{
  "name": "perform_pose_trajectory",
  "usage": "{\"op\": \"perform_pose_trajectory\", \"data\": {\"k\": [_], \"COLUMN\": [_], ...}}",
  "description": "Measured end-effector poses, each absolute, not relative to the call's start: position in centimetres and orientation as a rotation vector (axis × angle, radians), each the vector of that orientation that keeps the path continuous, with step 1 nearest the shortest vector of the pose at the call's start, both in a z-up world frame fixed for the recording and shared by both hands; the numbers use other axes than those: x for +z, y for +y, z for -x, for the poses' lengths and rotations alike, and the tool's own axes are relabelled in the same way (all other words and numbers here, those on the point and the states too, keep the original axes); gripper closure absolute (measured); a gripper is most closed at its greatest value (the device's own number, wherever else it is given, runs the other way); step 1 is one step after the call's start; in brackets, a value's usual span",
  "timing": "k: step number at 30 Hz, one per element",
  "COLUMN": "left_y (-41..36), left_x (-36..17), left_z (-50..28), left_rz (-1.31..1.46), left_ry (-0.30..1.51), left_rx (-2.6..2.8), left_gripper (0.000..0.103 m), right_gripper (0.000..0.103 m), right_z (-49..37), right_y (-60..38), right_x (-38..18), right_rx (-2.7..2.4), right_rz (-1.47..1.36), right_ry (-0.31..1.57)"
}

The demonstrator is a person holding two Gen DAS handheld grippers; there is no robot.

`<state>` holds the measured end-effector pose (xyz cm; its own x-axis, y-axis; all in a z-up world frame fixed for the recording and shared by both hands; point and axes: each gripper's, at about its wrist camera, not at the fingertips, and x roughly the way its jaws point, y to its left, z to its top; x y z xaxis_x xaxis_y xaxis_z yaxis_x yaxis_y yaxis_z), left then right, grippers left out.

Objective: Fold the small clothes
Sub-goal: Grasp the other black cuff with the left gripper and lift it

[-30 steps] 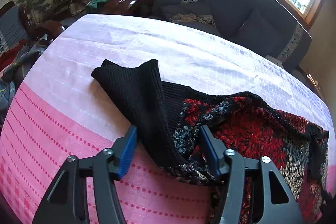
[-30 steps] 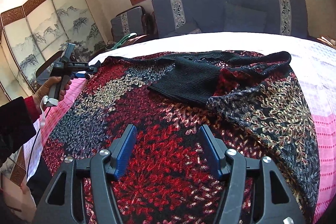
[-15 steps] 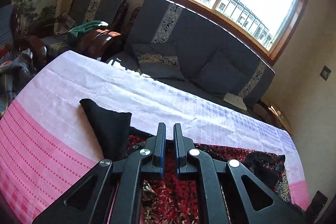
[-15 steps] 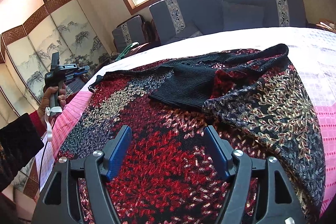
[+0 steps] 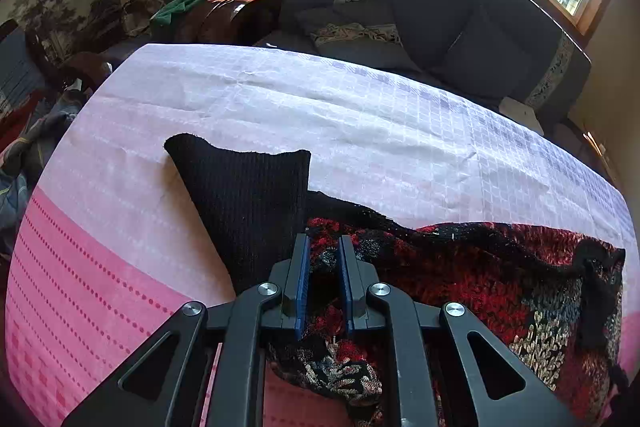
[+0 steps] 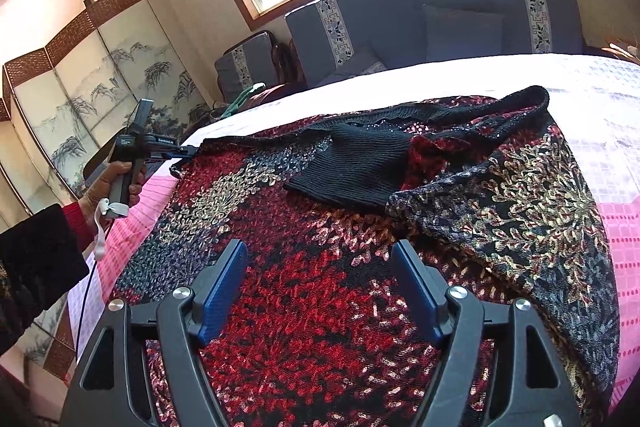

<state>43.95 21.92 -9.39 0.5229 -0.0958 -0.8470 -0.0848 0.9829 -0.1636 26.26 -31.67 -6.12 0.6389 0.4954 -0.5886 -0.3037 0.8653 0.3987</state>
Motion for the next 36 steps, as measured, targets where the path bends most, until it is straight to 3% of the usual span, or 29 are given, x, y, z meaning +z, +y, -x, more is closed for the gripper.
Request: {"op": "perform_pose_trajectory", "data": {"k": [3, 5, 10, 16, 23, 26, 30, 31, 36], "left_y": [22.4, 22.8, 24.5, 20.1, 21.9, 22.1, 21.6, 21.7, 22.9], "left_x": [-10.3, -10.2, -6.4, 1.1, -4.3, -6.9, -9.4, -9.8, -10.0], "left_z": [-44.1, -43.8, -41.7, -38.8, -43.4, -44.3, -45.3, -45.5, -45.2], "left_rz": [0.198, 0.197, 0.339, 0.252, 0.189, 0.188, 0.135, 0.125, 0.188], "left_ry": [1.004, 0.980, 0.813, 0.636, 0.973, 1.028, 1.079, 1.083, 1.014], "left_rx": [-0.007, 0.020, 0.022, -0.096, -0.031, -0.004, 0.010, 0.018, -0.004], "left_gripper": [0.089, 0.103, 0.103, 0.103, 0.098, 0.091, 0.088, 0.082, 0.086], "right_gripper": [0.029, 0.028, 0.027, 0.026, 0.023, 0.023, 0.021, 0.021, 0.021], "right_z": [-26.3, -26.4, -26.4, -26.7, -26.4, -26.2, -26.4, -26.4, -26.5], "right_y": [-31.7, -31.8, -32.0, -33.2, -32.6, -32.0, -32.0, -32.0, -32.2], "right_x": [-6.1, -6.1, -6.1, -6.2, -6.1, -6.0, -6.1, -6.2, -6.2], "right_rx": [0.467, 0.463, 0.464, 0.455, 0.459, 0.463, 0.464, 0.465, 0.466], "right_rz": [-0.284, -0.289, -0.297, -0.353, -0.327, -0.301, -0.312, -0.318, -0.325], "right_ry": [0.753, 0.749, 0.749, 0.751, 0.744, 0.740, 0.747, 0.749, 0.748]}}
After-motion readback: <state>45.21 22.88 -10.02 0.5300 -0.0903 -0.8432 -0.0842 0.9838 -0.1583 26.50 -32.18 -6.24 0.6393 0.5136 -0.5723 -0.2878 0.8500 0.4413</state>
